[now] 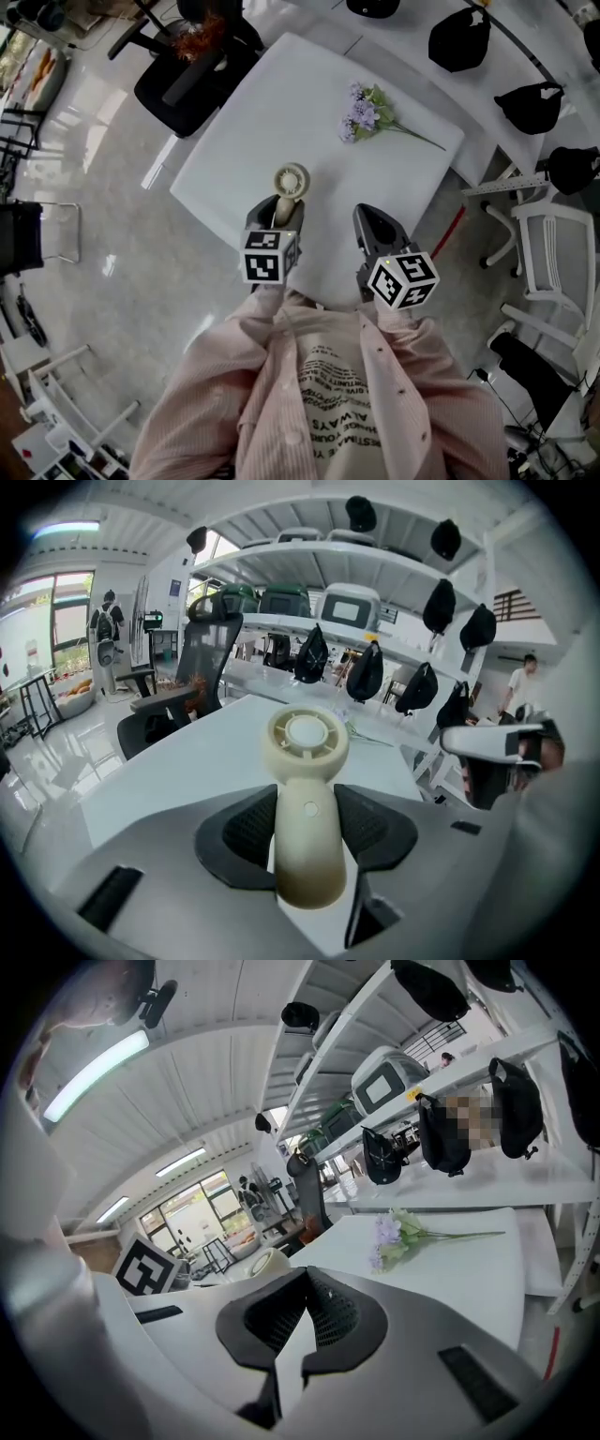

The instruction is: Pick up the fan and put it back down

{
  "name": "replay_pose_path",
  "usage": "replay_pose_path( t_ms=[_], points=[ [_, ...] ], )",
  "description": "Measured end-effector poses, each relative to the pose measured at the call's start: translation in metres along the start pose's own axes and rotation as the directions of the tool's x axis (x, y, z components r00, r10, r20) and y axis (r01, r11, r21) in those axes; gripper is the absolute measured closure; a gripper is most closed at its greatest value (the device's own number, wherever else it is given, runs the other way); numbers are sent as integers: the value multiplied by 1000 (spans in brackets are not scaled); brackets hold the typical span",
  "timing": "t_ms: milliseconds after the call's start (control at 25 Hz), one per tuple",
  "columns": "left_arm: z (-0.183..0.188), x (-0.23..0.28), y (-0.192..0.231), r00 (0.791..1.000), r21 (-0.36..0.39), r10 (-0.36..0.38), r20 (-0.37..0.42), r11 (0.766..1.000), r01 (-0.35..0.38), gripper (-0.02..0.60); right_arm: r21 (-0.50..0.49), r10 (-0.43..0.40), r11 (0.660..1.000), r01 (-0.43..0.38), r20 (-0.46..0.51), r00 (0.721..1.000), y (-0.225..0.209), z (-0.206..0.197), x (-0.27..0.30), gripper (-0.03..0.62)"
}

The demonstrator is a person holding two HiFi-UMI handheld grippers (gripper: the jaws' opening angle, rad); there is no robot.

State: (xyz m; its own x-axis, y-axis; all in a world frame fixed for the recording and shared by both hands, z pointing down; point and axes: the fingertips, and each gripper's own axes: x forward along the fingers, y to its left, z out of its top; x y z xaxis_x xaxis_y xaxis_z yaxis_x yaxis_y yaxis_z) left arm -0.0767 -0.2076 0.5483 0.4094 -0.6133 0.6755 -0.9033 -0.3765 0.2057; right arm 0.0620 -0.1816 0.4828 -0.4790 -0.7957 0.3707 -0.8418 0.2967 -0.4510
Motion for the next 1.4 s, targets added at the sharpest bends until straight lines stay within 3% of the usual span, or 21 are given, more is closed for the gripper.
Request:
replay_pose_path(
  t_ms=[520, 880, 1400],
  points=[
    [34, -56, -11, 983, 12, -55, 176, 998, 54, 397, -80, 44, 996, -36, 100, 994, 13, 36, -20, 595],
    [50, -93, -14, 952, 25, -86, 295, 996, 82, 397, -141, 101, 987, -77, 166, 981, 27, 59, -41, 595],
    [80, -135, -3, 897, 36, -63, 438, 998, 53, 397, -192, 99, 980, -52, 247, 964, 29, 85, -60, 595]
  ],
)
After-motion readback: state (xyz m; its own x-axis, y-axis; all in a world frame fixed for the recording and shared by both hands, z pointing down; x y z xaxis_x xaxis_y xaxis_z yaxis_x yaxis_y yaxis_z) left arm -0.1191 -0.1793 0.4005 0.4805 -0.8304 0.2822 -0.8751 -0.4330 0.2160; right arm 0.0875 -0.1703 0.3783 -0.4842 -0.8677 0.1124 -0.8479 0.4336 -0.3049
